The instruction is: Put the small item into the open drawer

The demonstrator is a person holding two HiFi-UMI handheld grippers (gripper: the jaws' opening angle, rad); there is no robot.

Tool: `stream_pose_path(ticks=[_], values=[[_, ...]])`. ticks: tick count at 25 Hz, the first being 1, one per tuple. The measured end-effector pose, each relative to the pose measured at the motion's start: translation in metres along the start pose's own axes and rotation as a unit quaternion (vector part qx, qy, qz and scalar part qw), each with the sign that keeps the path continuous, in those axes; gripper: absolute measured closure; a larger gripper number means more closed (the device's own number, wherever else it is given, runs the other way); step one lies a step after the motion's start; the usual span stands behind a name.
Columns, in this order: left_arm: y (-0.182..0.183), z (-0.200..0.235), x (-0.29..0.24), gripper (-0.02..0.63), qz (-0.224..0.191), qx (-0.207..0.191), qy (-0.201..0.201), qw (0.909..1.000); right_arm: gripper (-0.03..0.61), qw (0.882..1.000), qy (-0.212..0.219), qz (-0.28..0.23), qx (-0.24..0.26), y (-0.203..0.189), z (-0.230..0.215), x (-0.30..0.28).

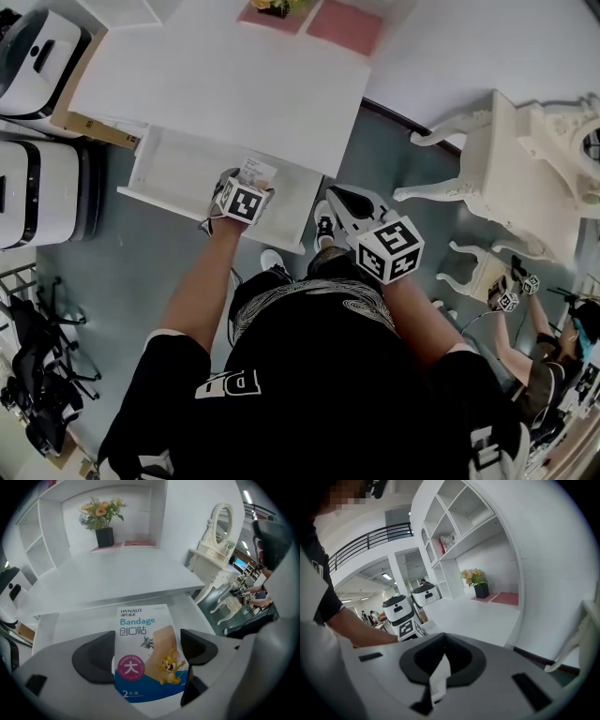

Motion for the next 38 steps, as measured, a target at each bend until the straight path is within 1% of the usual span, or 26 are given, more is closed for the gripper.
stream_pose_path(ticks=[6, 10, 15, 20, 24, 29, 38], values=[[0.007, 0.002, -0.021, 0.186, 0.013, 0.001, 0.0, 0.9999, 0.569, 1.0, -0.001, 0.011, -0.005, -0.006, -0.009, -0.002], [0.009, 0.002, -0.037, 0.186, 0.034, 0.0, -0.002, 0.9994, 0.569, 1.0, -0.005, 0.018, -0.014, -0.008, -0.02, -0.002], [0.01, 0.01, -0.055, 0.186, 0.04, 0.023, -0.007, 0.9989, 0.569, 0.999, -0.011, 0.02, -0.023, -0.006, -0.033, -0.003], [0.008, 0.012, -0.07, 0.186, 0.052, 0.028, -0.008, 0.9982, 0.569, 0.999, -0.009, 0.026, -0.028, -0.008, -0.038, -0.006], [0.011, 0.01, -0.076, 0.186, 0.05, 0.037, -0.011, 0.998, 0.569, 0.999, -0.005, 0.03, -0.03, -0.008, -0.042, -0.009], [0.013, 0.009, -0.08, 0.186, 0.044, 0.03, -0.003, 0.9986, 0.569, 0.999, -0.005, 0.032, -0.033, -0.007, -0.045, -0.011], [0.008, 0.007, -0.091, 0.187, 0.058, 0.024, 0.001, 0.998, 0.569, 0.999, -0.006, 0.038, -0.036, -0.011, -0.048, -0.012]])
Point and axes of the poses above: the fingertips, and each gripper's own axes: x backward along the fingers, z to its left, y out of its top, the point moved 4 cm from there along x, backward along the fingers, and after that the axes turned 13 degrees about z, right-handed, at the moved point
